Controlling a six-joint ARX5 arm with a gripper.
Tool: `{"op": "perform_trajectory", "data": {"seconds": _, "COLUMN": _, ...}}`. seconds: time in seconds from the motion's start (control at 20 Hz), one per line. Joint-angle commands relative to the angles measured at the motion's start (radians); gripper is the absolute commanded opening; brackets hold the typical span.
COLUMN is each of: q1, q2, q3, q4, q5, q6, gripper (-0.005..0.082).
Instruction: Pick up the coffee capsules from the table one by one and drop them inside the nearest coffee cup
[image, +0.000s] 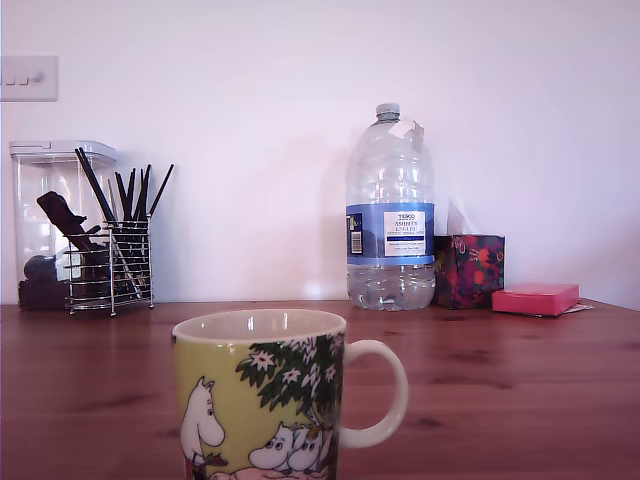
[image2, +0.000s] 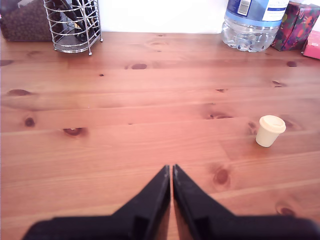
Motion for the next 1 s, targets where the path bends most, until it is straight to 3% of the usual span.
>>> {"op": "perform_trajectory", "data": {"seconds": 0.0, "q1": 0.003, "q2": -0.006, "q3": -0.022, "q4": 0.011, "q5": 0.006, "q6": -0.003, "gripper": -0.0016}}
{"op": "perform_trajectory", "data": {"seconds": 0.4, "q1": 0.003, "q2": -0.006, "q3": -0.022, "q4": 0.018, "q5": 0.011, "q6": -0.003, "gripper": -0.0020}}
{"op": "perform_trajectory", "data": {"seconds": 0.65, "q1": 0.002, "q2": -0.005, "q3": -0.022, "q4": 0.143, "q5": 0.034, "q6": -0.002, "gripper": -0.0020}}
{"op": "perform_trajectory", "data": {"seconds": 0.95, "q1": -0.007, "q2": 0.164, "q3": -0.022, "q4": 0.222, "q5": 0.151, "q6": 0.002, "gripper": -0.0020}}
